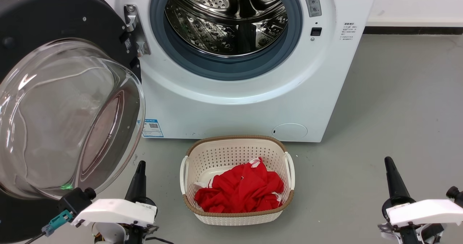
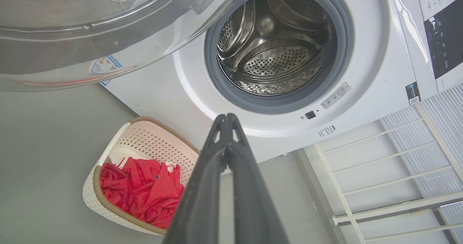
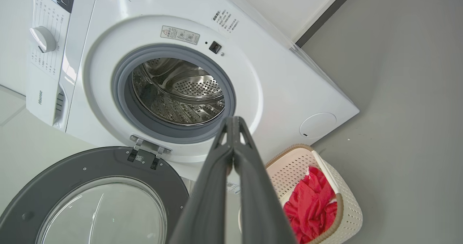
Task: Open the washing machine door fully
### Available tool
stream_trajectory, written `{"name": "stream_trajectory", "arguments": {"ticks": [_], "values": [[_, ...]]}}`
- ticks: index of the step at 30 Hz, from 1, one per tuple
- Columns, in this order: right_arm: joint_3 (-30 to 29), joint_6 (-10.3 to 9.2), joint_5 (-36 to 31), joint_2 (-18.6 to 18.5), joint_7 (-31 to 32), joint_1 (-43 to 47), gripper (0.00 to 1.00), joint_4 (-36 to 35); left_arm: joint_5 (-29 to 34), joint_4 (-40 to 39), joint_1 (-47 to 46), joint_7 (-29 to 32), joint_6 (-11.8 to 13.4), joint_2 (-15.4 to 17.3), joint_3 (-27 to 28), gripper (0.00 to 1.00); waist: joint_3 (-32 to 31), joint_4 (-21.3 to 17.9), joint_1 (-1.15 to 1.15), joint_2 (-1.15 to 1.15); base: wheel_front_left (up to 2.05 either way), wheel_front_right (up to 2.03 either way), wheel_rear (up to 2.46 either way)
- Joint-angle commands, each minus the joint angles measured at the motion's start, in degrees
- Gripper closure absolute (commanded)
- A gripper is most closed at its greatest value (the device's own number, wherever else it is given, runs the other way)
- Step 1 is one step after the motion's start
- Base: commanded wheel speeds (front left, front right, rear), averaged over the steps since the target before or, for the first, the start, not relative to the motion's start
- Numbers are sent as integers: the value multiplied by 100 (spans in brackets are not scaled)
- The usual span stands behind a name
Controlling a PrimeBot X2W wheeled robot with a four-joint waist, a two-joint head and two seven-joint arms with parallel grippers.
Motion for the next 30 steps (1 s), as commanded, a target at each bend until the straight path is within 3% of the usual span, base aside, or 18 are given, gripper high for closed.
{"name": "stream_trajectory", "arguments": {"ticks": [1,30], "values": [[-17,-1,179,1,43,-125,100,-31,-178,-42,-151,40,-48,37,47,100,-2,-4,0,0,0,0,0],[-96,-2,1935,2,463,-307,100,116,-1953,41,-186,486,-277,26,366,100,-48,-79,0,0,0,0,0]]}}
